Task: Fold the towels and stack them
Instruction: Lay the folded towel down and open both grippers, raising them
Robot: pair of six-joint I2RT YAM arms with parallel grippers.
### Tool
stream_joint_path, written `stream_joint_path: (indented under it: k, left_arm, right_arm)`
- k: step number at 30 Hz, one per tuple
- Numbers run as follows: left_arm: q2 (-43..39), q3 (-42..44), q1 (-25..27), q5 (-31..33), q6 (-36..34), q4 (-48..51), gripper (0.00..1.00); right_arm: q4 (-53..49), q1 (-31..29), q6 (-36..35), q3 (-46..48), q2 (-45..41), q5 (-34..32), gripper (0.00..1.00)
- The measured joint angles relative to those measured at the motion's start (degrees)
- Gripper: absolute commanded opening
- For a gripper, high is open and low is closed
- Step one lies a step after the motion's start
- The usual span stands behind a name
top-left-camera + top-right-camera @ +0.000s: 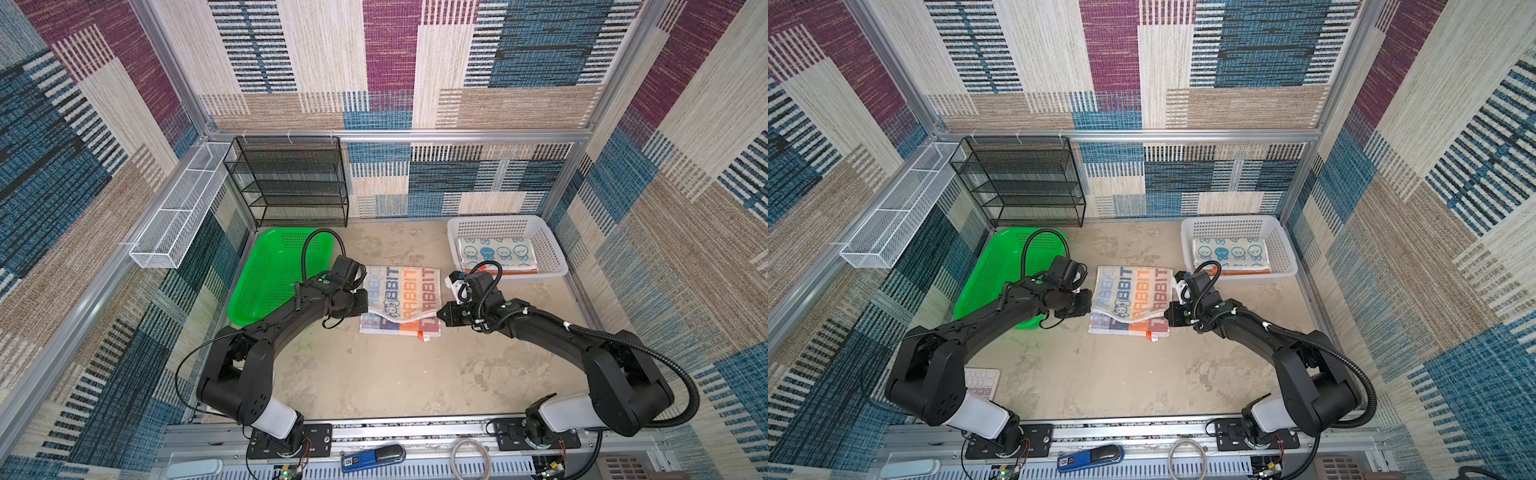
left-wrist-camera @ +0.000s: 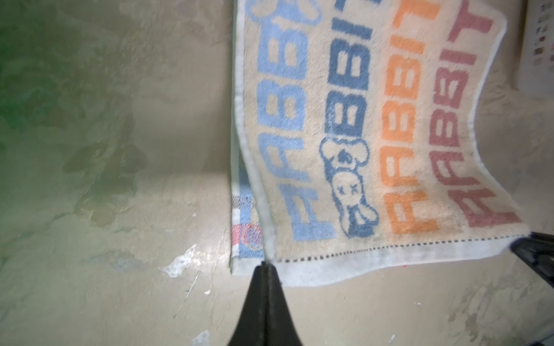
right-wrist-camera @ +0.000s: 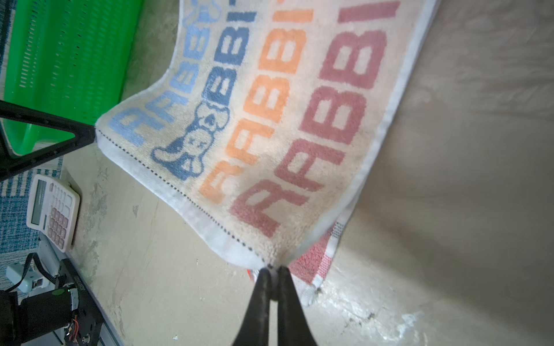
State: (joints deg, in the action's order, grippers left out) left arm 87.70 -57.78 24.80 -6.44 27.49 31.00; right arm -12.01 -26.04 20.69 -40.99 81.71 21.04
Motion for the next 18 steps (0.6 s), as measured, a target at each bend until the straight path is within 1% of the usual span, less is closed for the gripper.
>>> stream_joint_path:
  k: [6, 7, 8, 9, 10, 11, 12, 15, 16, 17, 18]
  left_arm:
    - [0.48, 8.2, 0.35, -3.08, 1.29, -2.01, 0.0]
    - [0.92, 8.74, 0.35, -3.02, 1.42, -2.47, 0.0]
    - [1.4, 9.25, 0.33, -3.19, 1.6, -3.04, 0.0]
    - [1.77, 9.44, 0.31, -3.58, 1.92, -3.41, 0.04]
    - [1.99, 9.53, 0.2, -4.15, 2.01, -3.85, 0.16]
    - [2.01, 9.51, 0.2, -4.37, 2.1, -4.24, 0.31]
    - [1.99, 9.33, 0.22, -4.57, 2.1, -4.55, 0.41]
    - [1.2, 6.67, 0.33, -4.72, 2.12, -4.04, 0.75]
    - [0.5, 5.14, 0.35, -4.44, 2.08, -3.67, 0.9]
    - [-0.15, 3.08, 0.35, -4.33, 2.05, -3.06, 1.0]
    - [-0.5, 0.92, 0.33, -4.13, 1.73, -2.54, 0.99]
  right_arm:
    - [0.87, -0.26, 0.35, 4.76, 4.33, 1.73, 0.05]
    - [1.55, -0.2, 0.5, 5.01, 4.83, 2.64, 0.07]
    - [2.21, -0.2, 0.48, 5.01, 5.18, 2.82, 0.12]
    - [2.82, -0.2, 0.5, 4.98, 5.38, 2.82, 0.17]
    - [2.95, -0.2, 0.5, 4.9, 5.4, 2.82, 0.23]
    - [2.82, -0.24, 0.74, 4.61, 5.33, 2.89, 0.33]
    - [2.71, -0.24, 0.66, 4.22, 5.18, 2.73, 0.42]
    - [0.09, -0.26, 0.37, 1.73, 3.37, 1.79, 0.66]
    - [-1.03, -0.26, 0.22, 0.17, 2.49, 1.22, 0.75]
    - [-2.05, -0.24, -0.09, -1.68, 1.73, 0.59, 0.81]
    - [-2.97, -0.24, -0.57, -3.67, 1.33, -0.15, 0.85]
